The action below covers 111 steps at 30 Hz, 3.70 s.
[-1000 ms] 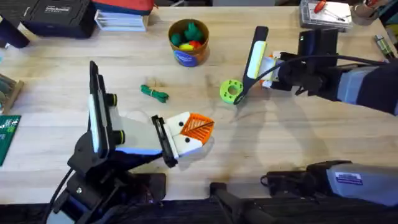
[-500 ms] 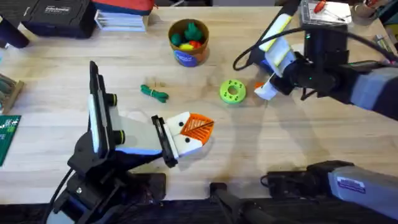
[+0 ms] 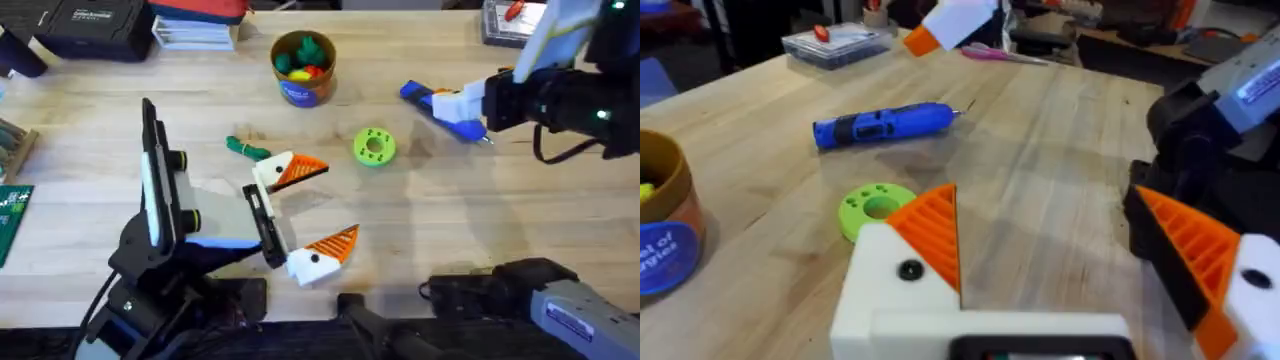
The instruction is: Pick up the gripper from the table and insert it into the empty holder that is missing its gripper. Then pick up a screw, insert it into the mounting hole, and use the screwdriver to tighten it. Finally, clean up the table by picking up the vegetable and placing it into the bucket.
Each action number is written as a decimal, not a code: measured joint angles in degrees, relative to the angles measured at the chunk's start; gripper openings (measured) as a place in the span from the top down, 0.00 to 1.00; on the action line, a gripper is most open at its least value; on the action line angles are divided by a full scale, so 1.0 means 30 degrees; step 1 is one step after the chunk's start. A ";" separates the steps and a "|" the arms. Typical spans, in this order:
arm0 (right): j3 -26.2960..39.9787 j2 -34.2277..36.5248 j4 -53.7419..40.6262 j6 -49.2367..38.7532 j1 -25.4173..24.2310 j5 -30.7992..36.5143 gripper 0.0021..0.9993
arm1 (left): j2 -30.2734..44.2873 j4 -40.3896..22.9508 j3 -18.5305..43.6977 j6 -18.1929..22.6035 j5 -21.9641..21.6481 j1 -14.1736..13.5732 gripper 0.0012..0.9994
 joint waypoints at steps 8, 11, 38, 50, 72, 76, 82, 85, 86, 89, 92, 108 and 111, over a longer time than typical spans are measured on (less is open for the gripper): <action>0.0000 -0.0722 -0.0663 0.3992 0.0000 -0.0059 0.01 | 0.0126 -0.0515 0.1193 -0.0706 -0.2901 0.0000 0.01; 0.0000 -0.0725 -0.0672 0.4696 0.0000 -0.0059 0.01 | 0.1359 -0.3564 0.3680 -0.0967 -0.4923 0.0000 0.01; 0.0000 -0.0722 -0.0638 0.5425 0.0000 -0.0059 0.01 | 2.1659 -1.7107 1.8374 -0.9659 -1.2774 0.5251 0.01; 0.0000 -0.0725 -0.0286 0.5425 0.0000 -0.0059 0.01 | 2.6923 -1.4949 1.8374 -1.7124 -1.3133 0.5829 0.01; 0.0000 -0.0647 -0.0170 0.5425 0.0000 -0.0059 0.01 | 3.0775 -1.3827 1.8374 -2.1686 -1.4311 0.6579 0.53; 0.0000 -0.0647 -0.0169 0.5425 0.0000 -0.0059 0.01 | 3.0637 -1.4161 1.8382 -2.1733 -1.4057 0.6579 0.98; 0.0000 -0.0647 -0.0162 0.5426 0.0000 -0.0059 0.01 | 2.9991 -1.5324 1.8717 -2.1362 -1.3322 0.6579 0.98; 0.0000 -0.0647 -0.0162 0.5425 0.0000 -0.0059 0.01 | 2.9466 -1.5970 1.9949 -2.0682 -1.2624 0.6579 0.98; 0.0000 -0.0647 -0.0162 0.5431 0.0000 -0.0059 0.01 | 2.9291 -1.6133 2.0480 -2.0475 -1.2486 0.6579 0.98; 0.0000 -0.0647 -0.0155 0.5425 0.0000 -0.0059 0.01 | 2.8655 -1.6254 2.2445 -1.9876 -1.2046 0.6579 0.98; 0.0000 -0.0647 -0.0156 0.5425 0.0000 -0.0059 0.01 | 2.8197 -1.5093 2.4014 -1.9356 -1.1779 0.6579 0.98; 0.0000 -0.0647 -0.0155 0.5431 0.0000 -0.0059 0.01 | 3.1036 -0.6674 2.4604 -1.7915 -0.9942 0.4762 0.98; 0.0000 -0.0647 -0.0150 0.5432 0.0000 -0.0053 0.01 | 3.1850 -0.5891 2.4604 -1.7859 -0.9665 0.4497 0.98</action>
